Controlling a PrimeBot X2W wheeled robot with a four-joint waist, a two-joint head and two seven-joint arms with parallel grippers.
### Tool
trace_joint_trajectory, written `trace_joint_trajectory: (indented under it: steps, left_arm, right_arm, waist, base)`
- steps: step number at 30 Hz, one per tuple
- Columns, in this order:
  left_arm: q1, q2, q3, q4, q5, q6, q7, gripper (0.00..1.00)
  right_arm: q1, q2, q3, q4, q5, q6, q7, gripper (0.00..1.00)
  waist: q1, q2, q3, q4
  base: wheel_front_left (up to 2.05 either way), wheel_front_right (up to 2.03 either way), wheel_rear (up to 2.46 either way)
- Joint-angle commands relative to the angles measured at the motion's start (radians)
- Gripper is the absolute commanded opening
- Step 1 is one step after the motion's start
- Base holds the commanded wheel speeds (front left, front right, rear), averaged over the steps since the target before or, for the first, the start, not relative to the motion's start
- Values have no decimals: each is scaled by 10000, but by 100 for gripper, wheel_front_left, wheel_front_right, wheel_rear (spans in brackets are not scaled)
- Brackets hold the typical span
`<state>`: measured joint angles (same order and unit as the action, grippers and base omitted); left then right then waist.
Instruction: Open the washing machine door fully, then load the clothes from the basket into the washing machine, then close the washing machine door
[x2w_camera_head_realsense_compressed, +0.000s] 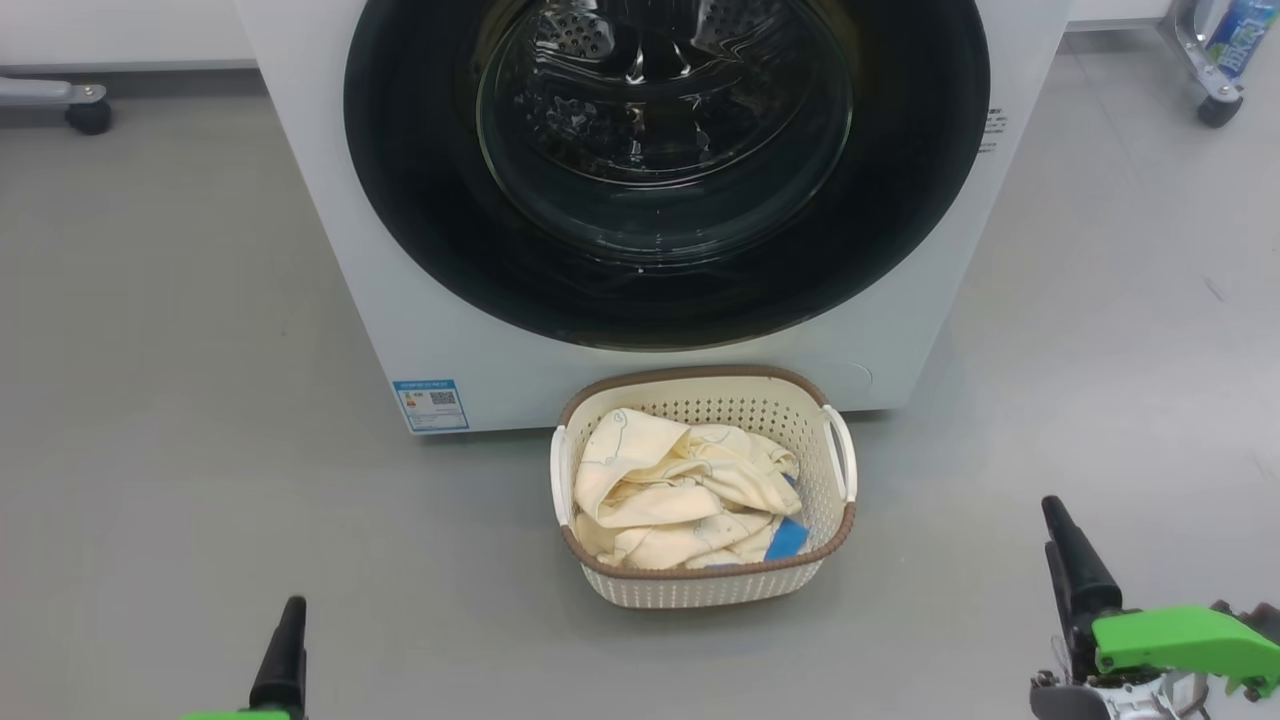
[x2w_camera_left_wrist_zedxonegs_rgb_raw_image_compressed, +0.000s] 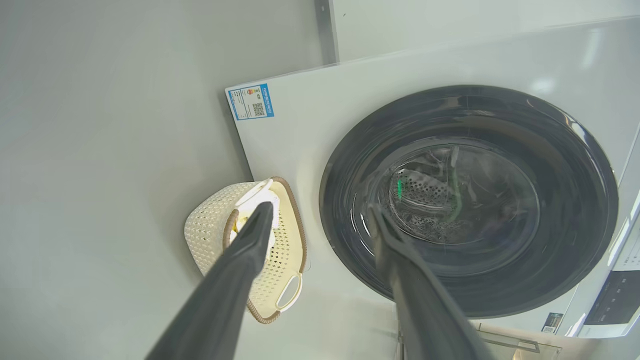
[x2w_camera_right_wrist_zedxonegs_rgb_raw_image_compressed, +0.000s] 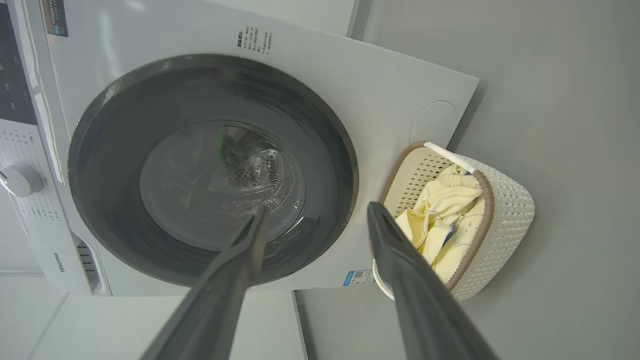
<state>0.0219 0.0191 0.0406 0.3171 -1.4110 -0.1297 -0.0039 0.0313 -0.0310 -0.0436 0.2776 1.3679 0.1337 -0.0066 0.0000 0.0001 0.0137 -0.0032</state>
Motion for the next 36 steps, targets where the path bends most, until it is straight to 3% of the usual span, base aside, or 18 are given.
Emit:
trace_joint_trajectory:
  steps: [1, 13, 27, 36]
  left_arm:
    - [-427, 143, 134, -398, 204, -5, -133, 100]
    - [-404, 168, 194, -537, 2040, -5, -491, 100]
    - [-404, 197, 346, -892, 5048, -6, -907, 100]
    - [-372, 213, 377, -1080, 6156, -7, -1145, 100]
  right_arm:
    - [-598, -210, 122, -412, -222, -10, -127, 100]
    - [-629, -418, 430, -655, -2289, -13, -481, 100]
    - [-700, -631, 832, -840, -5121, -17, -894, 100]
    - [-746, -763, 1046, -942, -6412, -19, -1130, 100]
  waist:
    - [0, -1, 3, -1]
    - [0, -1, 47, -5]
    - [0, -1, 149, -39]
    - [0, -1, 210, -36]
  base:
    - [0, 0, 0]
    - [0, 0, 0]
    - [0, 0, 0]
    - [0, 0, 0]
